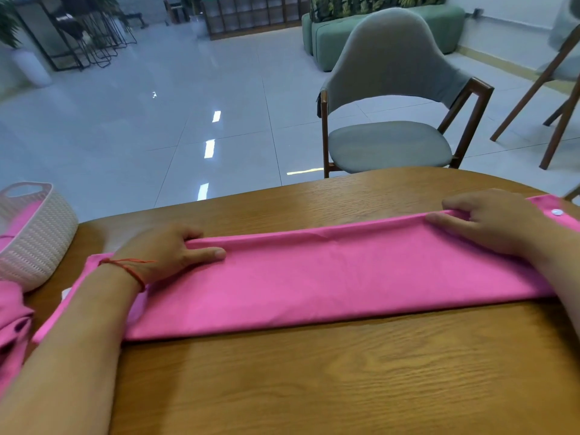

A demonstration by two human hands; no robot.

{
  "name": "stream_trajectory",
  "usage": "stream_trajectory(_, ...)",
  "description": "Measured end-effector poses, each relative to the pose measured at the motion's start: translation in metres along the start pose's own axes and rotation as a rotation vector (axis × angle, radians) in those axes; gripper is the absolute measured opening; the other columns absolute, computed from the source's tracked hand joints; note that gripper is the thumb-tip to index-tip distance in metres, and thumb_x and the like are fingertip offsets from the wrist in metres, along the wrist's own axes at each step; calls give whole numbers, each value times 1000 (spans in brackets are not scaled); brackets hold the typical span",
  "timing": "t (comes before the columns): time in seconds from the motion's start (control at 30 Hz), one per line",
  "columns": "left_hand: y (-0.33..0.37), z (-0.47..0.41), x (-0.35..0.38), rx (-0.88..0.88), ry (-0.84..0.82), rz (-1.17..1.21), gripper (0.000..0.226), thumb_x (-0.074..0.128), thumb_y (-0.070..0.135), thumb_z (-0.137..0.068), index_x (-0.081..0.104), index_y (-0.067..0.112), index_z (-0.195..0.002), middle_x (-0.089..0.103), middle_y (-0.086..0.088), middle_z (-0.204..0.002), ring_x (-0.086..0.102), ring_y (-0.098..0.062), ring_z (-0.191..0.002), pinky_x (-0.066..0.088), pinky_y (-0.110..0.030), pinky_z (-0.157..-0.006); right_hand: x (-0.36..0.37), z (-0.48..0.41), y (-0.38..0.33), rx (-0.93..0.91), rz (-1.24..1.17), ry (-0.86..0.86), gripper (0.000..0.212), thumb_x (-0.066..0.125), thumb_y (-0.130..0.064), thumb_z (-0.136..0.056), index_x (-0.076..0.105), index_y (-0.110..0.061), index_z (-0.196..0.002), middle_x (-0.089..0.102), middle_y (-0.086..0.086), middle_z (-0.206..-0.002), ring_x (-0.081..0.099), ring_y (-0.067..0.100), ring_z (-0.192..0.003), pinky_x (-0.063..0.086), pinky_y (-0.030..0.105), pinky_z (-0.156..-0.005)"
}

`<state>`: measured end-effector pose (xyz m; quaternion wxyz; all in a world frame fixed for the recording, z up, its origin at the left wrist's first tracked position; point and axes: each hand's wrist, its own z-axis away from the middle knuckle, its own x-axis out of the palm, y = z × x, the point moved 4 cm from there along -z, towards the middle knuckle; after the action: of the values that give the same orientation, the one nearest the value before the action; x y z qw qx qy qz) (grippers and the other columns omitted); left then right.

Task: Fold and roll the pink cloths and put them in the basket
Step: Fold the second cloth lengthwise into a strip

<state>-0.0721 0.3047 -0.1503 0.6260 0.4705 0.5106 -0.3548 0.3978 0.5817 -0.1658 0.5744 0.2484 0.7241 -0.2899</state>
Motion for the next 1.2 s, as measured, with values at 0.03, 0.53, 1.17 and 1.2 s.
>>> stream_trajectory(0.03, -15, 2, -1, -34, -12, 6, 56, 59, 85, -78, 69, 30, -75, 63, 13, -63, 56, -7, -58, 39, -30, -57, -1, 2, 6, 40, -17, 3, 77, 23, -94, -89, 65, -30, -77, 66, -16, -75, 62, 15, -79, 49, 39, -73)
stream_trajectory(0.53, -94, 28, -5, -189, 215, 39, 89, 19, 86, -87, 56, 11, -56, 67, -3, -64, 63, -27, -68, 50, -41, -73, -18, 18, 47, 385, 85, -9, 91, 6, -90, -92, 75, -41, -126, 71, 3, -138, 61, 35, -129, 40, 49, -106)
stream_trajectory(1.17, 50, 75, -153, -3, 465, -236, 75, 21, 70, -104, 50, 20, -55, 69, -10, -80, 65, -41, -94, 46, -44, -79, -149, 39, -72, 156, -21, 241, 72, 34, -61, -109, 53, -14, -57, 59, 0, -59, 58, 24, -62, 49, 43, -66)
stream_trajectory(1.2, 68, 76, -158, 35, 499, -245, 70, 24, 64, -106, 48, 22, -56, 73, -15, -90, 65, -42, -97, 45, -44, -79, -158, 35, -88, 123, -6, 270, 69, 36, -57, -110, 49, -14, -58, 56, 0, -58, 56, 23, -61, 47, 43, -65)
